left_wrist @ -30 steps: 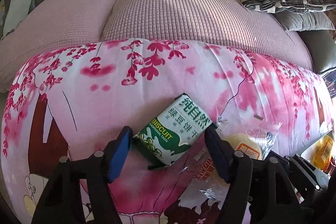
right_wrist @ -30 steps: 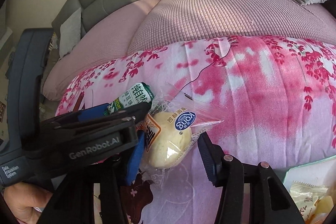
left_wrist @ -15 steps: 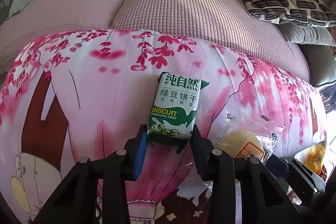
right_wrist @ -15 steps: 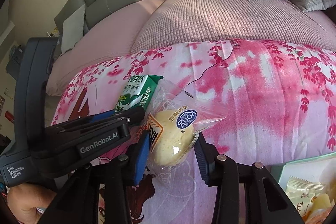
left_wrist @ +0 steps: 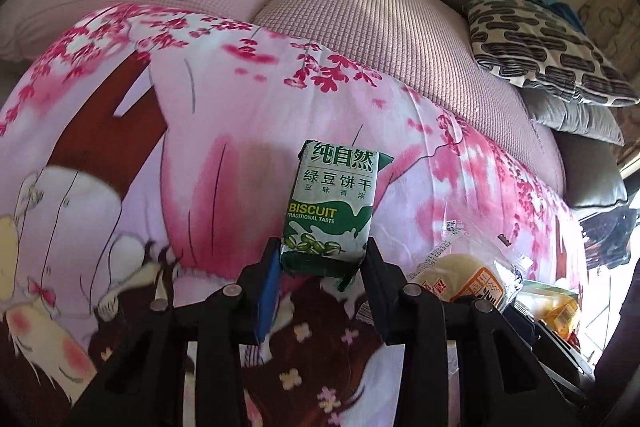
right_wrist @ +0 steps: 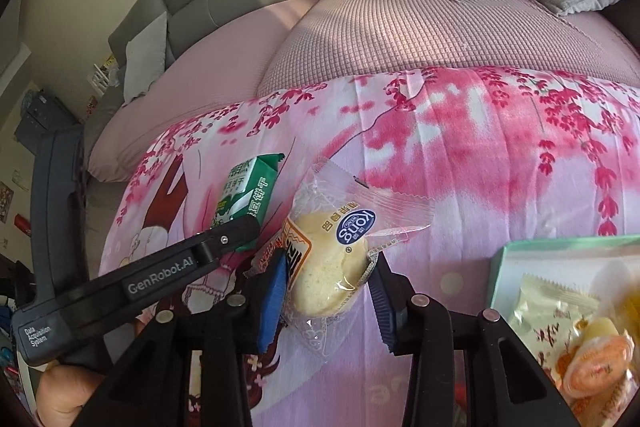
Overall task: Organize snacks
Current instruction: 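Carry the biscuit pack and wrapped bun over the tray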
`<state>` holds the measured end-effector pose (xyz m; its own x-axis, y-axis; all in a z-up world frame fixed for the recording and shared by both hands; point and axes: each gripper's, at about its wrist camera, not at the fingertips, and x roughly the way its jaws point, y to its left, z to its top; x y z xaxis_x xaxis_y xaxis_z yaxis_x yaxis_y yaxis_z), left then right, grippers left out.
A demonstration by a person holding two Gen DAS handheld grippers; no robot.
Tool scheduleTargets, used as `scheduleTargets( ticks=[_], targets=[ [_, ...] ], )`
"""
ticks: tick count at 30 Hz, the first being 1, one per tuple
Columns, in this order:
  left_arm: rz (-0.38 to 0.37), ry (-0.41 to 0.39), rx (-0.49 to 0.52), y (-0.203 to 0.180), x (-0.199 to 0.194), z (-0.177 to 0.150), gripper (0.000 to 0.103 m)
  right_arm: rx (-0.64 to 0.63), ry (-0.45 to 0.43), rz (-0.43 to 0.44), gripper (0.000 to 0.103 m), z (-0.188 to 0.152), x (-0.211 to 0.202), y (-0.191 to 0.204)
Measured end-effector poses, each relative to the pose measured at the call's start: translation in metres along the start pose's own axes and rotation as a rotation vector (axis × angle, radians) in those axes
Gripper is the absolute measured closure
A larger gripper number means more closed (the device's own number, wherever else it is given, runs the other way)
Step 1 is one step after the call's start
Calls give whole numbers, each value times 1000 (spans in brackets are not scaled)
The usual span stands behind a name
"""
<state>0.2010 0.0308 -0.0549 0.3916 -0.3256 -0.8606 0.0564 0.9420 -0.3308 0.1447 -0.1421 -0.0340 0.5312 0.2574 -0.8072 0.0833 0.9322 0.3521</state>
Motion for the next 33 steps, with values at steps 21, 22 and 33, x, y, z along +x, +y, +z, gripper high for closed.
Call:
scheduleTargets(
  ticks=[21, 22, 33],
  targets=[
    [-31, -102, -46, -27, -76, -85, 63, -19, -68, -62, 60, -68, -91, -4],
    [-31, -106, -41, -30, -78, -88, 63, -18, -72, -69, 60, -72, -95, -5],
    [-41, -127, 84, -73, -88, -95, 63, 35, -102, -140, 60, -82, -123, -35]
  ],
)
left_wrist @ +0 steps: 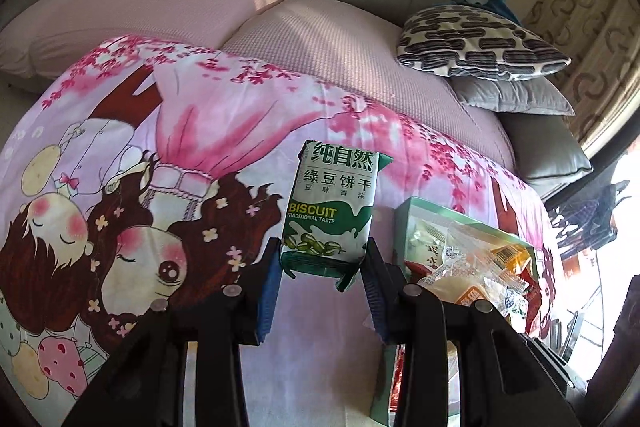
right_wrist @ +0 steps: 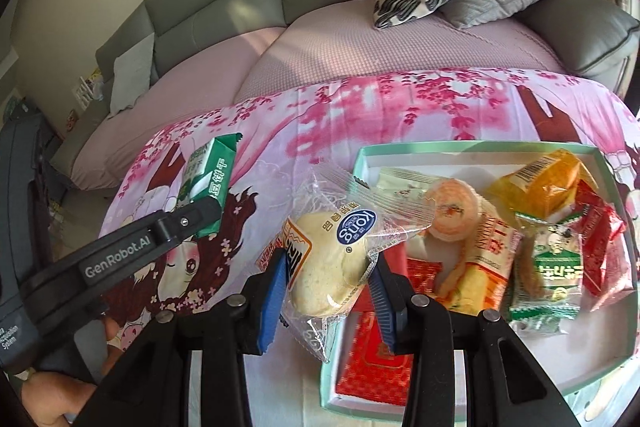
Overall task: Organize snacks
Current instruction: 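Carry the biscuit pack and wrapped bun over the tray, then lower both held items into the tray and open both tools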
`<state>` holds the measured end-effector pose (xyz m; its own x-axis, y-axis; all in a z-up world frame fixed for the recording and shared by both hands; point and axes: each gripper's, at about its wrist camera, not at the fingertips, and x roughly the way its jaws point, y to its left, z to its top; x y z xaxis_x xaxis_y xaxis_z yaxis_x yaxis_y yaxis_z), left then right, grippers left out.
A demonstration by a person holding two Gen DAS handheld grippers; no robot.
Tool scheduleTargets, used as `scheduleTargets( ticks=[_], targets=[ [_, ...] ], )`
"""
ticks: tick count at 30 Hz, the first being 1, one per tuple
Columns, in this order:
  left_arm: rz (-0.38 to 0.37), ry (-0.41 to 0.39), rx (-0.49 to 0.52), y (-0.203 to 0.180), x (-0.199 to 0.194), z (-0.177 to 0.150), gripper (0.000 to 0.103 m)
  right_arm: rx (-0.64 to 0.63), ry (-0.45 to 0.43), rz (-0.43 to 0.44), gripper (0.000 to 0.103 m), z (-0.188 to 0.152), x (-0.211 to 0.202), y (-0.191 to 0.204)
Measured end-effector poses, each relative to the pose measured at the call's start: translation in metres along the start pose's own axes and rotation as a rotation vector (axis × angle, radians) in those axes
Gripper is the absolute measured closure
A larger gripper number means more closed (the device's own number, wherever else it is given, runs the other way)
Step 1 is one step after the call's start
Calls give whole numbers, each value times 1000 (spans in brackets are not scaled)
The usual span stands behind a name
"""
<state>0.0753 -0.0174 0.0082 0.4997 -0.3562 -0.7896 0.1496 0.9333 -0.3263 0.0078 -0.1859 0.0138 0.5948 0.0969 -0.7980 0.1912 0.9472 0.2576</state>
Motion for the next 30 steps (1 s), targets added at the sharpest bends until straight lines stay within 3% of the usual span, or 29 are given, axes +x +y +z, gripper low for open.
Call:
scheduleTargets(
  ticks=[11, 14, 17, 30],
  targets=[
    [-77, 42, 202, -74, 6, -22, 63, 144, -41, -122, 60, 7, -30, -70],
    [-93, 48, 256, -93, 6, -30, 73, 191, -67, -161, 60, 10, -43, -93],
    [-106, 69, 295, -103, 12, -36, 74, 212, -75, -196, 60, 11, -51, -108],
    [-68, 109, 174, -72, 27, -30, 75, 187, -31, -186, 60, 1, -42, -109]
  ],
)
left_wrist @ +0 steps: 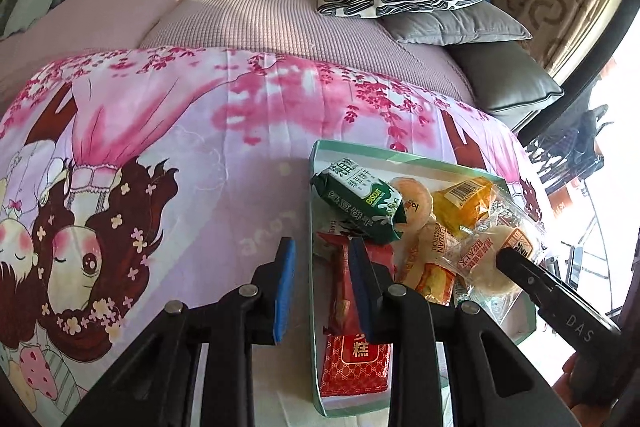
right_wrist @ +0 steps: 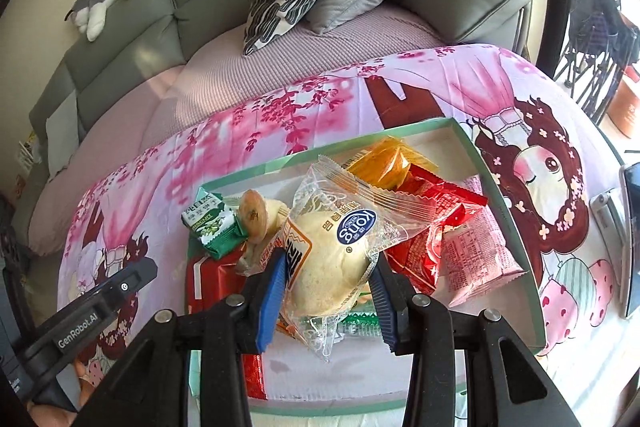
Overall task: Organize snacks
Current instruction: 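Lower both held items into the tray and open both tools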
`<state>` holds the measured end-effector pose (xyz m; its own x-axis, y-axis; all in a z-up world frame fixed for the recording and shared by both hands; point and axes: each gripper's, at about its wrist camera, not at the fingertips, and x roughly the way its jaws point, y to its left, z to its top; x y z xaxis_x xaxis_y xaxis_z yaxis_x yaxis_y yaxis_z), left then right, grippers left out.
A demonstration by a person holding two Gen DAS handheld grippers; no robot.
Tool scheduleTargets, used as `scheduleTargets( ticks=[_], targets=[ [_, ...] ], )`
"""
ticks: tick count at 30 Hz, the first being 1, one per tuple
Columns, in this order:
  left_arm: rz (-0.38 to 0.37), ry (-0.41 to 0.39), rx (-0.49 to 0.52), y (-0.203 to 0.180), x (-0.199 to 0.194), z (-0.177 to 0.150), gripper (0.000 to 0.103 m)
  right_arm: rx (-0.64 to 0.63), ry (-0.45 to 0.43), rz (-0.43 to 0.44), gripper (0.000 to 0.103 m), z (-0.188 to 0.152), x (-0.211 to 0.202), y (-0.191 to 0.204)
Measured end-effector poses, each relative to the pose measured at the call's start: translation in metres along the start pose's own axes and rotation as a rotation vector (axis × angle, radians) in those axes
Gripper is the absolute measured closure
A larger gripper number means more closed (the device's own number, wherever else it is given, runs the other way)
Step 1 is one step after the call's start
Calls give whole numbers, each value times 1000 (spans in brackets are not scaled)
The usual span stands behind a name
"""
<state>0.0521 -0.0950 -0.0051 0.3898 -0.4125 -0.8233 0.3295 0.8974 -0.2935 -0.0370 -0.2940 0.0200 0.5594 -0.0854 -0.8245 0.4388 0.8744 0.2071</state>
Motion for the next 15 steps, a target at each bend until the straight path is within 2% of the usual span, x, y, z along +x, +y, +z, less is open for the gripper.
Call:
scheduleTargets(
  ticks=[3, 7, 10, 15],
  targets=[
    [5, 21, -19, 3, 6, -1, 74, -30, 5, -2, 59, -2, 0, 7],
    [32, 53, -37, 8, 12, -3, 56, -68, 22, 3, 57, -7, 4, 17],
    [40, 57, -44, 11, 13, -4, 48, -92, 29, 2, 57, -11, 7, 24],
    [42, 58, -55, 16, 13, -4, 45, -114, 24, -10, 58, -14, 7, 31]
  ],
)
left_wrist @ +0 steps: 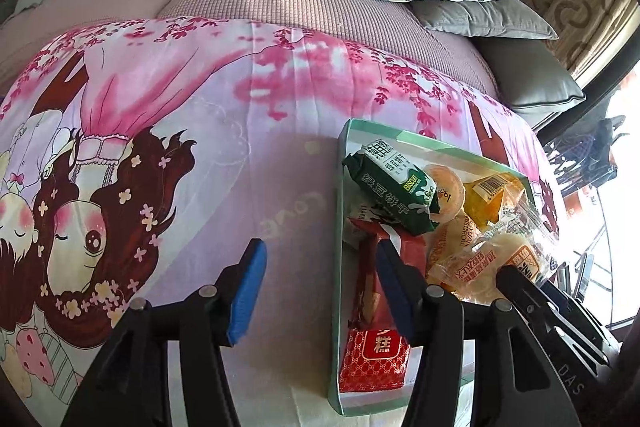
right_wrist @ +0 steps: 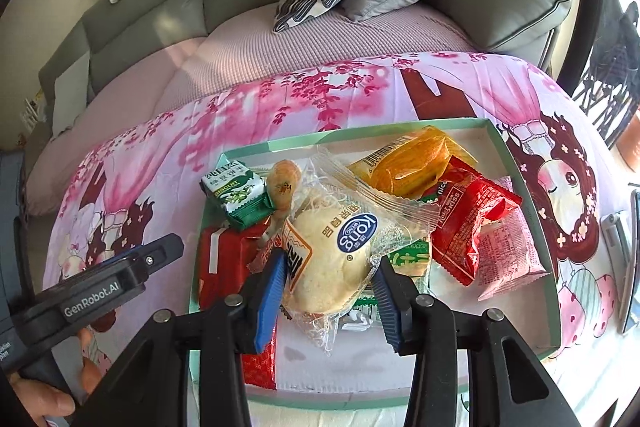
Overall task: Organize snacks
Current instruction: 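Lower both held items into the tray and open both tools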
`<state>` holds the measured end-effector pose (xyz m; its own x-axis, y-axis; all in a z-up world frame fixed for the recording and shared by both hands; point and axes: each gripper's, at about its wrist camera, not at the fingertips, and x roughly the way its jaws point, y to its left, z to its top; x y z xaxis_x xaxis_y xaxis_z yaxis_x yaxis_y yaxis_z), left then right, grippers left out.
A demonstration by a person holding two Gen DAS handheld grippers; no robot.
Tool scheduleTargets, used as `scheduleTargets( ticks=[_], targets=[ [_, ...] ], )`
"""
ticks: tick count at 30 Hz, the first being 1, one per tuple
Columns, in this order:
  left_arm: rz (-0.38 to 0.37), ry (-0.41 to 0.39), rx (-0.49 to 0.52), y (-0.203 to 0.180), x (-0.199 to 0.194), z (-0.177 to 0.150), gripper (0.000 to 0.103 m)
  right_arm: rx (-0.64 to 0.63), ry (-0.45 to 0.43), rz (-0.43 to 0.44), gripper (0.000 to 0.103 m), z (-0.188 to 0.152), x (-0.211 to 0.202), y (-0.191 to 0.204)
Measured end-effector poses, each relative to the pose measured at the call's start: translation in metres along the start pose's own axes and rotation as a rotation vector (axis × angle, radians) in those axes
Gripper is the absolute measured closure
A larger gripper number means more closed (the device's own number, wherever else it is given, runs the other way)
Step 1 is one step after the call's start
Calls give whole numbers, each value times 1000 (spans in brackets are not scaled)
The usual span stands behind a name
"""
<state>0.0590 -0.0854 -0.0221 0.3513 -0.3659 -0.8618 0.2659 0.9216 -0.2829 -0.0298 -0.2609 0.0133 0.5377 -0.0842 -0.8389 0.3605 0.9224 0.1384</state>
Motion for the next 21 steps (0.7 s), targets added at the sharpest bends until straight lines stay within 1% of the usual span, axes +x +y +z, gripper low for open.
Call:
scheduleTargets(
  ticks=[5, 11, 16, 21],
  targets=[
    [-3, 2, -11, 2, 1, 1, 45, 21, -43, -1, 60, 4, -14, -7],
    [-11, 4, -18, 4, 0, 1, 44, 101, -82, -30, 62, 15, -25, -36],
    [-16, 7, -21, 5, 1, 2, 42, 141, -76, -47, 62, 13, -22, -54],
    [-16, 7, -22, 5, 1, 2, 40, 110, -69, -32, 62, 12, -19, -46]
  ],
)
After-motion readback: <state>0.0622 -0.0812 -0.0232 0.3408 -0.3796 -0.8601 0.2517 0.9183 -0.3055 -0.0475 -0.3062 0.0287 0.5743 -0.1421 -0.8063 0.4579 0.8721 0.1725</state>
